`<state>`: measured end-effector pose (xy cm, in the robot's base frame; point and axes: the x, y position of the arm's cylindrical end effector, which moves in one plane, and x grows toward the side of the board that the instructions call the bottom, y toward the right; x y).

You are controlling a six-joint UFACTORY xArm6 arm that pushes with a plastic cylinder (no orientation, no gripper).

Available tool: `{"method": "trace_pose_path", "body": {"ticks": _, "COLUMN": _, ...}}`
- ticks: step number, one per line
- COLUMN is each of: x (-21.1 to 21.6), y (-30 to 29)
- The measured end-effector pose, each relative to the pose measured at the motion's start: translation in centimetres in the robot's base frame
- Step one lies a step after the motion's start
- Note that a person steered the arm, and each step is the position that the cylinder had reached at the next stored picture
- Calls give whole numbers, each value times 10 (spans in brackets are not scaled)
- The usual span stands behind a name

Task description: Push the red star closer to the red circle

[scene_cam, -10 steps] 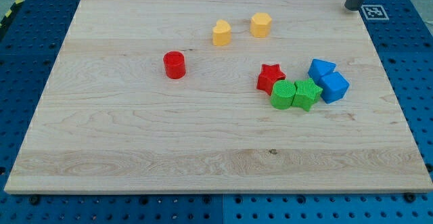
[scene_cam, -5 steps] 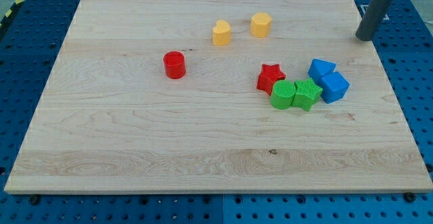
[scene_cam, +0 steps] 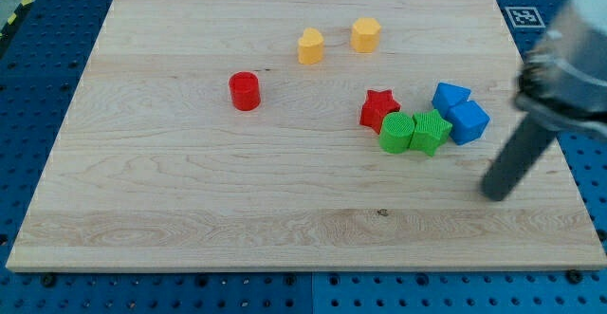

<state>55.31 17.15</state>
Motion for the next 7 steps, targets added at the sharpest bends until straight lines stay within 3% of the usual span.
{"method": "trace_pose_path", "body": {"ticks": 1, "x": -6, "y": -99}}
{"method": "trace_pose_path", "body": {"ticks": 2, "x": -45, "y": -112}}
{"method": "trace_pose_path", "body": {"ticks": 3, "x": -55, "y": -112}}
{"method": "trace_pose_path", "body": {"ticks": 6, "x": -56, "y": -38}}
{"method": "trace_pose_path", "body": {"ticks": 7, "x": -80, "y": -39}}
